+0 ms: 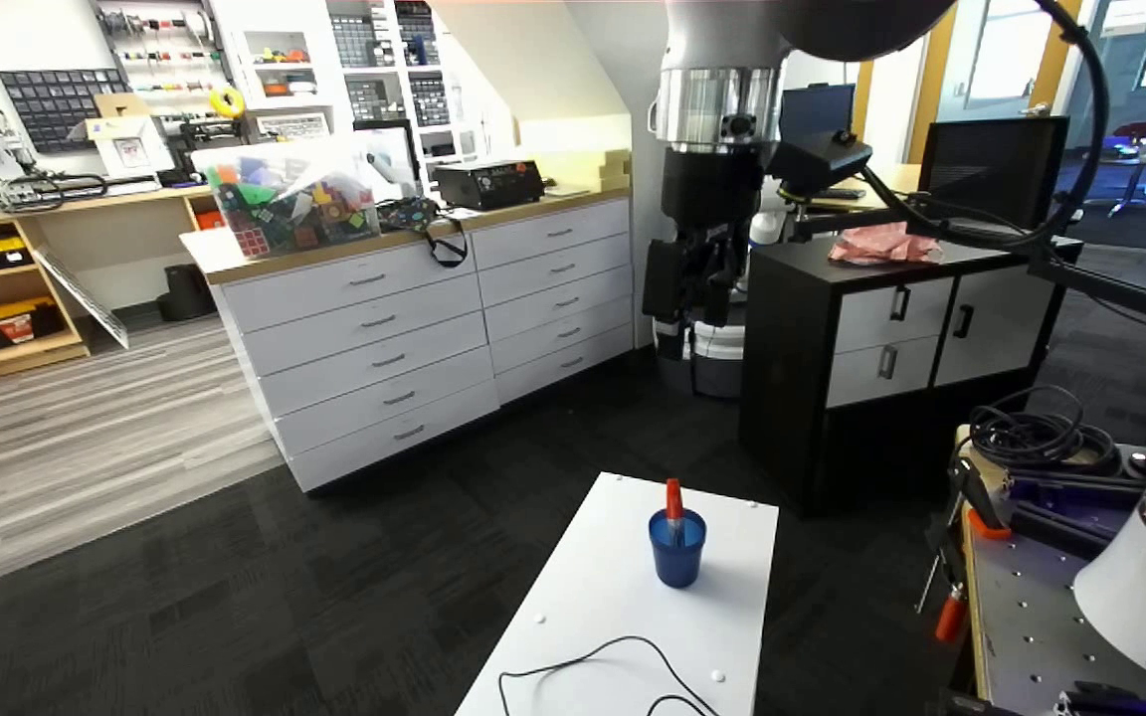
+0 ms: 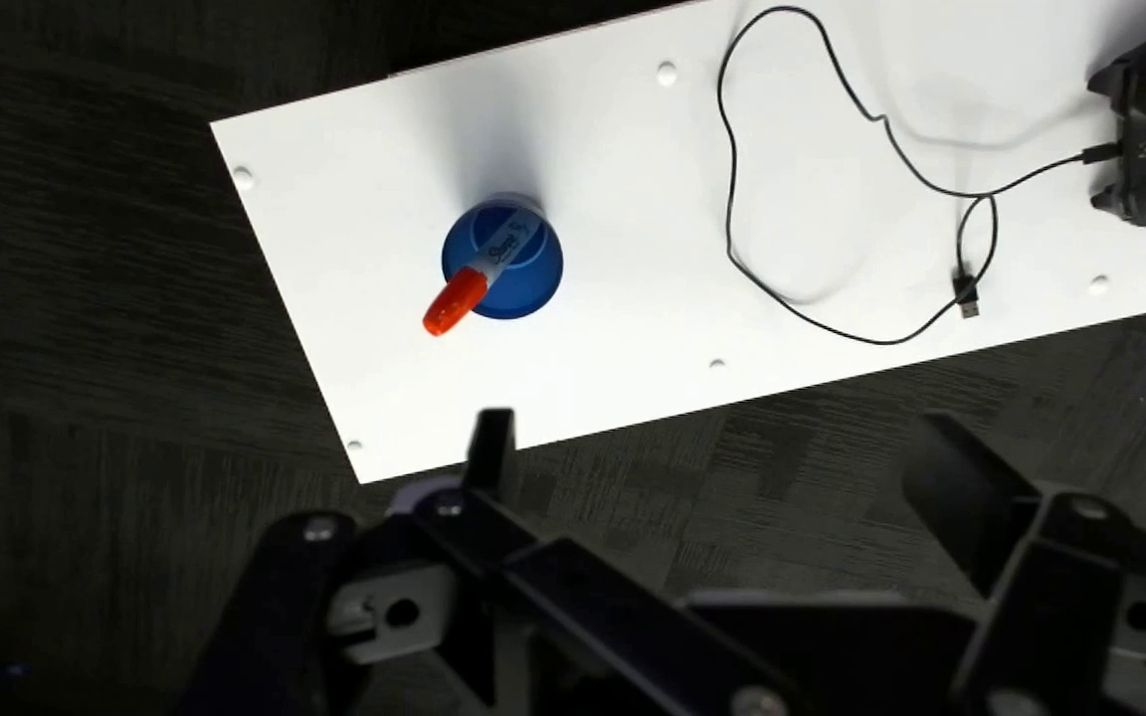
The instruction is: Pick up the pen from the blue cup and put it on the table.
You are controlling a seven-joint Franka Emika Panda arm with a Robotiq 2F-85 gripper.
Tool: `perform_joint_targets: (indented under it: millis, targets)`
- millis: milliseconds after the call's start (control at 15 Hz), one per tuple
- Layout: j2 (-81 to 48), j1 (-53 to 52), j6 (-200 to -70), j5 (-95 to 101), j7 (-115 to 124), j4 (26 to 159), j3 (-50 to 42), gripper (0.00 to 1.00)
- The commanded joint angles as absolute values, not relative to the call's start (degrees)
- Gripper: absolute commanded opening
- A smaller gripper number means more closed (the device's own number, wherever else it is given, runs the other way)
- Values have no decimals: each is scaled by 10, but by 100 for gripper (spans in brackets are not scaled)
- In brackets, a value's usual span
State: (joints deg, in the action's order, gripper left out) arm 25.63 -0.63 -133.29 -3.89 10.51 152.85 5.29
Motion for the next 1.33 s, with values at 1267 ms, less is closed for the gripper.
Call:
perform_joint_targets:
  millis: [1267]
  targets:
    - [43,25,-1451,26,182,1488,20,100]
